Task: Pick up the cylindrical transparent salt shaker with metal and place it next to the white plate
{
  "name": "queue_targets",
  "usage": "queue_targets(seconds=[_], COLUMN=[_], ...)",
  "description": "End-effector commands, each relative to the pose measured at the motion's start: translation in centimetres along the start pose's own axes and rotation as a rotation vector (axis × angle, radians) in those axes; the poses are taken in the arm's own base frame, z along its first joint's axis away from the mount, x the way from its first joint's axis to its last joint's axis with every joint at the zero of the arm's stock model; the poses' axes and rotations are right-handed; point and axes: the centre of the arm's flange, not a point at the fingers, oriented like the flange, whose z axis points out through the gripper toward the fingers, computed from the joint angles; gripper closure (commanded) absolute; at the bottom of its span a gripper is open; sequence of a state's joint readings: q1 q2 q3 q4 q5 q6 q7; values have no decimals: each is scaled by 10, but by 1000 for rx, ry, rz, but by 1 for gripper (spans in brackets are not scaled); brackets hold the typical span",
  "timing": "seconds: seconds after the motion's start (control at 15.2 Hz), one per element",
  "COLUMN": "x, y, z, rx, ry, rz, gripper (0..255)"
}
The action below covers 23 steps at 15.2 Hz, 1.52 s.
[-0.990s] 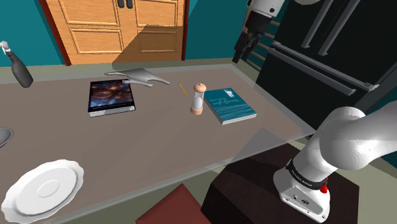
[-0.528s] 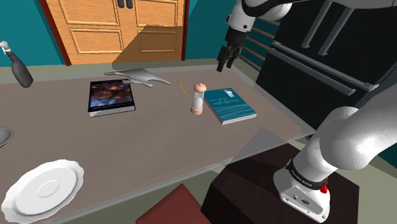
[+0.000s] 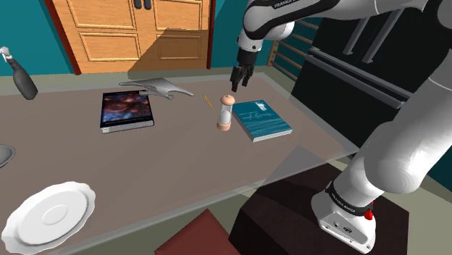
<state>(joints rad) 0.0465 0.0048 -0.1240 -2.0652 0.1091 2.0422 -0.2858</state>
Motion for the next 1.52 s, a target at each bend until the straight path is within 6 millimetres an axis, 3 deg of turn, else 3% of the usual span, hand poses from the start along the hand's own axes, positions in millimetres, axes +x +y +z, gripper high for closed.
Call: queue_targets(seconds=[0.0,0.2,0.66,1.19,1.25,1.45], x=[18,41,39,39,39,39], y=[7,15,16,16,16,16], z=[21,46,83,86,86,86], rx=[-4,-9,-9,-9,-9,-9], ry=[-18,-39,-39,-39,-39,-39], rz=[-9,-19,-19,-19,-19,-19], gripper=[0,0,0,0,255,255])
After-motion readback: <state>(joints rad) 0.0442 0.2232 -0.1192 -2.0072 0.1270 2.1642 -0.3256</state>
